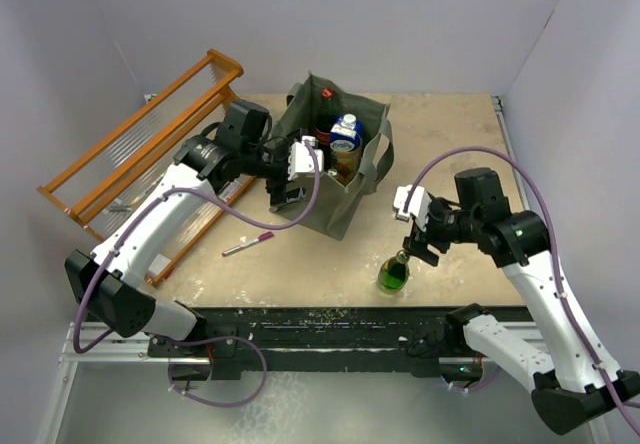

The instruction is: Place the beverage into the canvas bag

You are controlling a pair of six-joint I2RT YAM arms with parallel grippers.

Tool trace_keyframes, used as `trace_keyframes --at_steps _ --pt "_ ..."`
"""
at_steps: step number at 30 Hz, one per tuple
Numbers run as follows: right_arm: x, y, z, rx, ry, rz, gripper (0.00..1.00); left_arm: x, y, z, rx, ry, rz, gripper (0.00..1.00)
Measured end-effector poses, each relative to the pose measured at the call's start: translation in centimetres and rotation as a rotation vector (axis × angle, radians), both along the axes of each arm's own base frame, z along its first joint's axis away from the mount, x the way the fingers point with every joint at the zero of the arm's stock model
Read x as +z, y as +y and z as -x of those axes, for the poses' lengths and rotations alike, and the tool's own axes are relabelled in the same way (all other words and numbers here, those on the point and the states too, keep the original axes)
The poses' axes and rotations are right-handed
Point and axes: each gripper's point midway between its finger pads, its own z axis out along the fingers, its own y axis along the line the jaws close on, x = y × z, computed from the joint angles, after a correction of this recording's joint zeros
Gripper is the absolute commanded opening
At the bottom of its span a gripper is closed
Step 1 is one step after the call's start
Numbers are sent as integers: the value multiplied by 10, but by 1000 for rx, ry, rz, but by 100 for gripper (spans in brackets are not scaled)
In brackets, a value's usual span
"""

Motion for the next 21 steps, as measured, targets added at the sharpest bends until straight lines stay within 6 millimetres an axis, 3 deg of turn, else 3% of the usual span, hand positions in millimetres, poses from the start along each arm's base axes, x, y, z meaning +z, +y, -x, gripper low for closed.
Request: trace_keyframes --at_steps 9,21 --pt "-16 -8 22 84 11 56 72 4 2 2 8 -7 6 89" --pt "-37 -9 28 152 40 102 71 8 5 7 18 -2 16 89"
